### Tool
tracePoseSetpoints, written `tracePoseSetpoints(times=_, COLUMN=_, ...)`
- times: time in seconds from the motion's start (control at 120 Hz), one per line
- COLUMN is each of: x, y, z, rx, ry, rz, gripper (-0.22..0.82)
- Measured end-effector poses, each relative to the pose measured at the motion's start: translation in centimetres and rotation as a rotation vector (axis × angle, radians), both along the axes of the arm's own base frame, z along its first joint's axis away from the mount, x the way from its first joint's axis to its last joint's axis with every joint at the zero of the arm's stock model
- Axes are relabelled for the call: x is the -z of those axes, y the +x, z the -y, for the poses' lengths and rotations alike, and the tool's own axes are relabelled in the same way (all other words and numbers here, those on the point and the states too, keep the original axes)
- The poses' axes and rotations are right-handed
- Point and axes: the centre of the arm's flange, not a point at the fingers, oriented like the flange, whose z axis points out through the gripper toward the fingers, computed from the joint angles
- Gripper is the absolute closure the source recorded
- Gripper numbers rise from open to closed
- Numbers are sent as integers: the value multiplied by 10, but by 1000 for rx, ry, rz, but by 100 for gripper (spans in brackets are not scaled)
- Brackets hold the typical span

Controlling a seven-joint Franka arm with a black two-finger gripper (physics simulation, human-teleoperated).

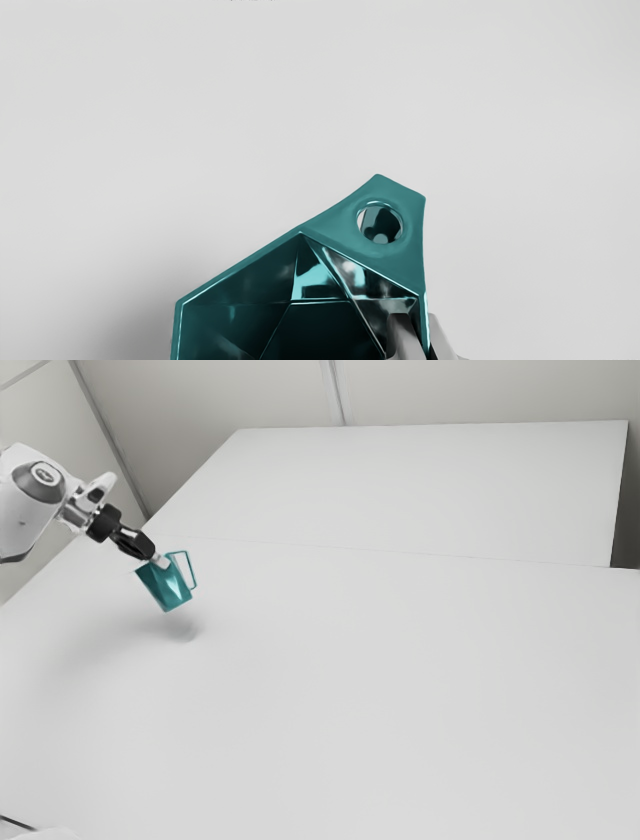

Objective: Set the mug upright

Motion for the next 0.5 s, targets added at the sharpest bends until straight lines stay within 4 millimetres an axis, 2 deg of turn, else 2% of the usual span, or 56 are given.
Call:
tracePoseSetpoints(times=0.1, x=-2, y=18, z=43, rx=25, ry=93, rz=-24, gripper=79)
tracePoseSetpoints(times=0.2, x=-4, y=39, z=96, rx=72, ry=188, rz=-28, gripper=79)
tracePoseSetpoints(times=0.25, x=-4, y=44, z=116, rx=84, ry=238, rz=-32, gripper=79)
tracePoseSetpoints(times=0.3, x=-7, y=46, z=134, rx=92, ry=284, rz=-29, gripper=79)
tracePoseSetpoints(times=0.425, x=-15, y=35, z=185, rx=122, ry=394, rz=-13, gripper=79)
tracePoseSetpoints(times=0.5, x=-18, y=36, z=207, rx=129, ry=448, rz=2, gripper=79)
